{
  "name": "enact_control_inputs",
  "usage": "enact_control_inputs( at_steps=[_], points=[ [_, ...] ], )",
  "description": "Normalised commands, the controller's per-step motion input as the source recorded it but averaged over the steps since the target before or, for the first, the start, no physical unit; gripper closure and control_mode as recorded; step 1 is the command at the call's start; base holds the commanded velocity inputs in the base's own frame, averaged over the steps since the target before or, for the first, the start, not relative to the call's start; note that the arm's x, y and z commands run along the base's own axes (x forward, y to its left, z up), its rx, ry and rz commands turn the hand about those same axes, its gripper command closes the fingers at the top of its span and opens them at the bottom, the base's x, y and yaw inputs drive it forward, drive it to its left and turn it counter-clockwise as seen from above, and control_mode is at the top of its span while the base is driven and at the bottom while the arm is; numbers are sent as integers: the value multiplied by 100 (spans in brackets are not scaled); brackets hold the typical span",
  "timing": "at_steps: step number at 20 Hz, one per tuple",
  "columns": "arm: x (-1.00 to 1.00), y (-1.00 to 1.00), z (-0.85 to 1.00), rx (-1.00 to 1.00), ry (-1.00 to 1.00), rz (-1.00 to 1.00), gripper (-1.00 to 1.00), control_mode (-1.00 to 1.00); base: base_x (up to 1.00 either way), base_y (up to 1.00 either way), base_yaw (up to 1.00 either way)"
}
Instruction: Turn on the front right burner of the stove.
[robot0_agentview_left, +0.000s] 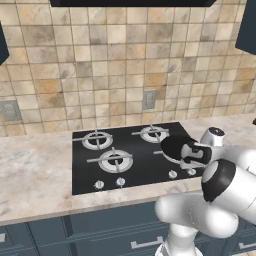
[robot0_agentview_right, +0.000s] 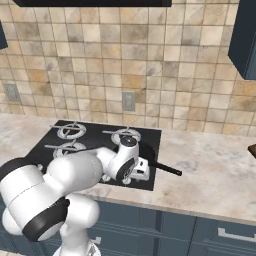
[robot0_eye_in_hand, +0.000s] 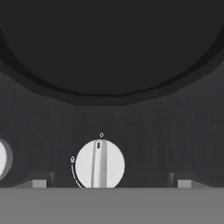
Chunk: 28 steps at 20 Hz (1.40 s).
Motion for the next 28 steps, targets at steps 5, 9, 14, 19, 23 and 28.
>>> enact_control_inputs(
  at_steps=[5,9,14,19,23,28],
  points=[
    [3,0,-26,0,0,0,-100,-100,0,0,0],
    [5,0,-22,0,0,0,-100,-100,0,0,0],
    [5,0,-12,0,0,0,-100,-100,0,0,0],
    [0,0,-11,0,0,0,100,-100,0,0,0],
    [0,0,0,0,0,0,100,-100,0,0,0],
    [0,0,0,0,0,0,100,-100,0,0,0]
  ],
)
